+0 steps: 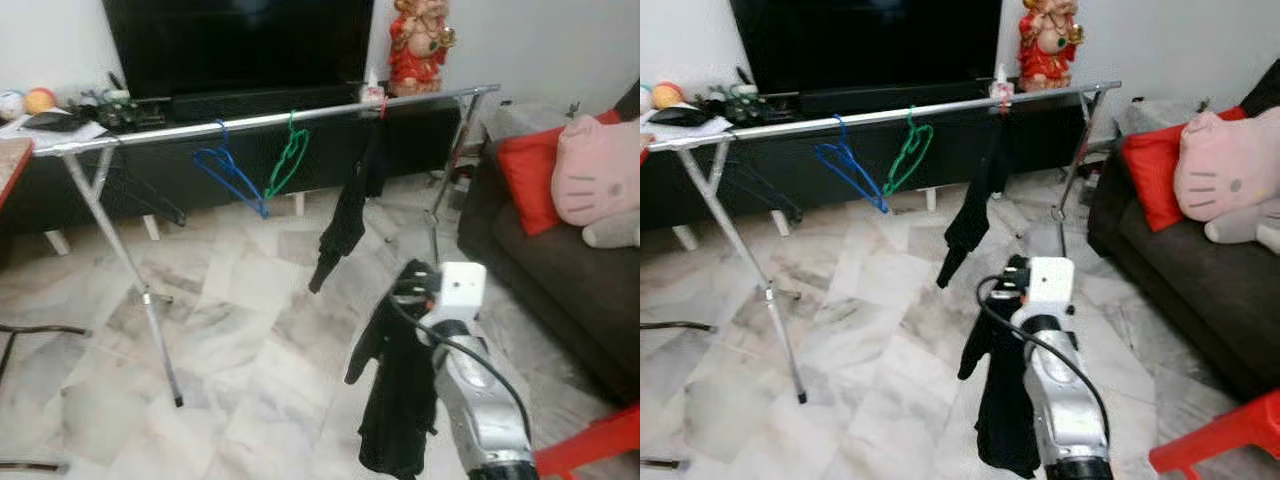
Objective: Hang hanger
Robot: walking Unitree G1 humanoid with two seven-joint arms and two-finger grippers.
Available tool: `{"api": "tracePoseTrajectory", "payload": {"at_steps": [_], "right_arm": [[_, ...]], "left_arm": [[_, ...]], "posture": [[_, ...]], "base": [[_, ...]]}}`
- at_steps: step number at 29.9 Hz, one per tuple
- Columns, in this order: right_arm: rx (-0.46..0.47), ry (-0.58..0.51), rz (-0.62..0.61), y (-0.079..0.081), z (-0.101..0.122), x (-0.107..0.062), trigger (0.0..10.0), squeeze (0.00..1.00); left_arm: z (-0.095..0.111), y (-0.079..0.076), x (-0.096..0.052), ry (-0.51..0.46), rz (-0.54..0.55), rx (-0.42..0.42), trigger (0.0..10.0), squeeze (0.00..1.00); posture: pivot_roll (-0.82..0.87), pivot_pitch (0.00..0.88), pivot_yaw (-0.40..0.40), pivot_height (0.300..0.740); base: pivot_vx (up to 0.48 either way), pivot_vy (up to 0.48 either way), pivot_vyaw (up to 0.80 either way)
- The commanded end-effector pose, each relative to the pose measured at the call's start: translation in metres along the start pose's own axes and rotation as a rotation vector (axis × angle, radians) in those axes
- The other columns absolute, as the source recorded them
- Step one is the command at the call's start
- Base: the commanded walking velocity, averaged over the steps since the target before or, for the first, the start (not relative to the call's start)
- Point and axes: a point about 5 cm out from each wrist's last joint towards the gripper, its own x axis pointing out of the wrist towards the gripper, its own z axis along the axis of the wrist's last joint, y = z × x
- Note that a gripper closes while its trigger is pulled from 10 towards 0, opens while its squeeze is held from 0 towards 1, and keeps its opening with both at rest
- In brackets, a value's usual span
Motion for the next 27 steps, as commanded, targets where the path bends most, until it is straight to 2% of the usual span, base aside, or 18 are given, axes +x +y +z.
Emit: {"api": "tracePoseTrajectory", "payload": {"at_steps": [1, 27], "right_arm": [[-0.015, -0.025, -0.027, -0.0094, 0.0051, 0.0009, 10.0, 0.0], [-0.039, -0.019, -0.043, -0.0107, 0.0057, -0.0005, 10.0, 0.0]], "left_arm": [[0.0033, -0.0031, 0.0013, -0.007, -0.006, -0.009, 10.0, 0.0], [0.0071, -0.0001, 0.0017, -0.011, -0.006, -0.016, 10.0, 0.0]], "posture": [[-0.03, 0.0, -0.004, 0.716], [-0.03, 0.0, 0.003, 0.716]], "base": [[0.266, 0.0, 0.0], [0.274, 0.0, 0.0]]}}
